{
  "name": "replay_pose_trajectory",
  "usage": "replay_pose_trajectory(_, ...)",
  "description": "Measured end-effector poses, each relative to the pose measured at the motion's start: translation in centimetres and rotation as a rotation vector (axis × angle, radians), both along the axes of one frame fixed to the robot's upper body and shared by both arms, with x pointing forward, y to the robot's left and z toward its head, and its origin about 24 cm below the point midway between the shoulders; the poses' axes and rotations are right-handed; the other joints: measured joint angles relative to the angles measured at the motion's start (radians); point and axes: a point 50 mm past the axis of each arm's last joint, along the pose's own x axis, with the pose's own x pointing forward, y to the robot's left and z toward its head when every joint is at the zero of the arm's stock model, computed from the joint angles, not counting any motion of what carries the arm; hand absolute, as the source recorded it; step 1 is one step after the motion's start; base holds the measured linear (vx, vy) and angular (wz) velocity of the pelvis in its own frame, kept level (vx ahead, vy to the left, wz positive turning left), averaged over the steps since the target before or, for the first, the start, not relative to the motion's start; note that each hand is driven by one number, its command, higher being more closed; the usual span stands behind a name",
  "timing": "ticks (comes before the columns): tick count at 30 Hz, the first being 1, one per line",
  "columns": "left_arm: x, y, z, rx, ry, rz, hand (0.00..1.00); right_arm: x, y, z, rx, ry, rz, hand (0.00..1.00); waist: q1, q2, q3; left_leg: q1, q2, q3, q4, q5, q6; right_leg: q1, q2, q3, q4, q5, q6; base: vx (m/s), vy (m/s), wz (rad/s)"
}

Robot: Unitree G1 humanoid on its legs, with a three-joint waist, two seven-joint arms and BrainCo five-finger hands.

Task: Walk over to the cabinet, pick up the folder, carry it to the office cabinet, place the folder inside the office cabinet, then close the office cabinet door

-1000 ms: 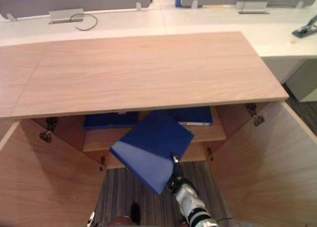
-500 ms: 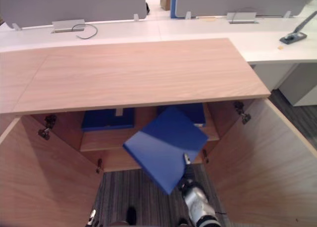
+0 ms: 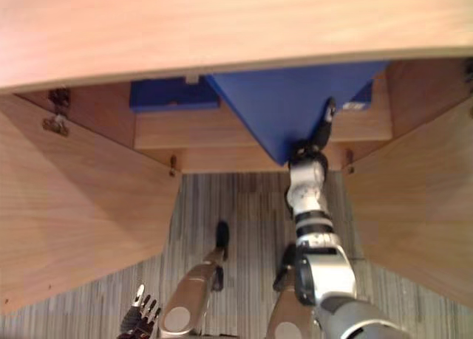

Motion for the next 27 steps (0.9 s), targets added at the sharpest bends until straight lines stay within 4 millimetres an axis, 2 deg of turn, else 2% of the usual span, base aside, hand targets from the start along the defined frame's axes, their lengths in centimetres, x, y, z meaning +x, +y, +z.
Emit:
replay_pose_trajectory(2, 0.3, -0.4, 0.0, -0.006, -0.001, -0.001, 0.00, 0.6, -2.1, 4.5, 0.281, -0.073, -0.099, 1.00, 0.021, 0.019, 0.022, -0.061, -0.003, -0.008, 0.034, 0.000, -0.001, -0.059, -0.018, -0.007, 0.054, -0.018, -0.007, -0.07, -0.085, 0.28)
replay_pose_trajectory(3, 0.4, -0.5, 0.0, -0.006, 0.002, 0.001, 0.00, 0.5, -3.1, 6.0, 0.344, -0.110, -0.137, 1.00, 0.029, 0.027, 0.031, -0.086, -0.006, -0.012, 0.046, 0.000, -0.001, -0.081, -0.025, -0.012, 0.073, -0.025, -0.009, -0.05, -0.073, 0.26)
replay_pose_trajectory(4, 0.4, -0.4, 0.0, -0.005, 0.005, 0.004, 0.00, 0.6, -3.7, 6.9, 0.362, -0.125, -0.157, 1.00, 0.031, 0.027, 0.034, -0.104, -0.010, -0.014, 0.056, 0.000, -0.001, -0.099, -0.033, -0.014, 0.090, -0.032, -0.011, -0.05, -0.071, 0.37)
replay_pose_trajectory(5, 0.7, -0.5, -0.1, -0.002, 0.012, 0.005, 0.00, 0.6, -4.6, 9.4, 0.422, -0.168, -0.170, 1.00, 0.032, 0.034, 0.044, -0.165, -0.021, -0.029, 0.102, 0.000, 0.004, -0.151, -0.057, -0.021, 0.146, -0.043, -0.017, -0.04, -0.057, 0.34)
replay_pose_trajectory(7, 1.5, -0.9, 0.0, -0.007, 0.008, 0.014, 0.00, 0.4, -5.1, 12.2, 0.475, -0.212, -0.167, 1.00, 0.032, 0.047, 0.054, -0.238, -0.030, -0.042, 0.178, -0.024, 0.004, -0.200, -0.079, -0.028, 0.198, -0.058, -0.022, -0.04, -0.051, 0.31)
replay_pose_trajectory(8, 1.8, -1.1, 0.1, -0.008, 0.002, 0.011, 0.00, 0.4, -5.3, 12.8, 0.485, -0.220, -0.166, 1.00, 0.031, 0.051, 0.062, -0.254, -0.034, -0.045, 0.208, -0.036, 0.003, -0.209, -0.087, -0.028, 0.219, -0.065, -0.022, -0.05, -0.038, 0.23)
replay_pose_trajectory(11, 2.7, -1.0, 0.3, 0.000, -0.013, 0.022, 0.00, 0.4, -5.2, 14.5, 0.459, -0.219, -0.166, 1.00, 0.038, 0.058, 0.067, -0.398, -0.043, -0.064, 0.492, -0.168, 0.012, -0.293, -0.135, -0.015, 0.412, -0.143, -0.014, -0.11, -0.048, 0.20)
replay_pose_trajectory(13, 3.5, -1.0, 0.4, 0.000, -0.010, 0.034, 0.00, -0.1, -5.5, 16.7, 0.444, -0.272, -0.155, 1.00, 0.040, 0.060, 0.068, -0.533, -0.071, -0.079, 0.710, -0.258, 0.010, -0.393, -0.189, 0.024, 0.592, -0.247, -0.005, -0.15, -0.057, 0.36)
replay_pose_trajectory(15, 4.2, -1.4, 0.4, -0.008, -0.009, 0.025, 0.00, -0.5, -5.6, 18.2, 0.475, -0.312, -0.141, 1.00, 0.042, 0.064, 0.073, -0.606, -0.086, -0.088, 0.804, -0.290, 0.003, -0.455, -0.216, 0.042, 0.688, -0.286, 0.002, -0.14, -0.028, 0.30)
replay_pose_trajectory(18, 4.5, -1.5, 0.4, 0.007, 0.001, 0.006, 0.00, -0.3, -5.9, 17.8, 0.508, -0.288, -0.151, 1.00, 0.058, 0.064, 0.076, -0.649, -0.096, -0.091, 0.850, -0.298, 0.002, -0.499, -0.233, 0.057, 0.743, -0.312, 0.007, -0.07, 0.001, 0.13)
replay_pose_trajectory(21, 4.4, -1.5, 0.3, 0.011, 0.009, 0.008, 0.00, -0.2, -6.3, 17.7, 0.481, -0.266, -0.173, 1.00, 0.067, 0.064, 0.076, -0.655, -0.097, -0.093, 0.842, -0.293, -0.003, -0.509, -0.234, 0.057, 0.749, -0.313, 0.008, -0.01, -0.005, 0.05)
replay_pose_trajectory(23, 4.4, -1.4, 0.3, 0.014, 0.014, 0.011, 0.00, -0.1, -6.3, 18.6, 0.452, -0.244, -0.169, 1.00, 0.065, 0.064, 0.076, -0.654, -0.099, -0.098, 0.822, -0.278, -0.012, -0.510, -0.234, 0.050, 0.741, -0.313, 0.007, 0.02, -0.032, 0.07)
replay_pose_trajectory(27, 4.5, -1.4, 0.3, 0.017, 0.016, 0.014, 0.00, -0.2, -6.5, 19.6, 0.366, -0.227, -0.174, 1.00, 0.063, 0.064, 0.076, -0.655, -0.104, -0.109, 0.800, -0.259, -0.006, -0.510, -0.234, 0.040, 0.737, -0.309, -0.005, 0.07, -0.048, 0.11)
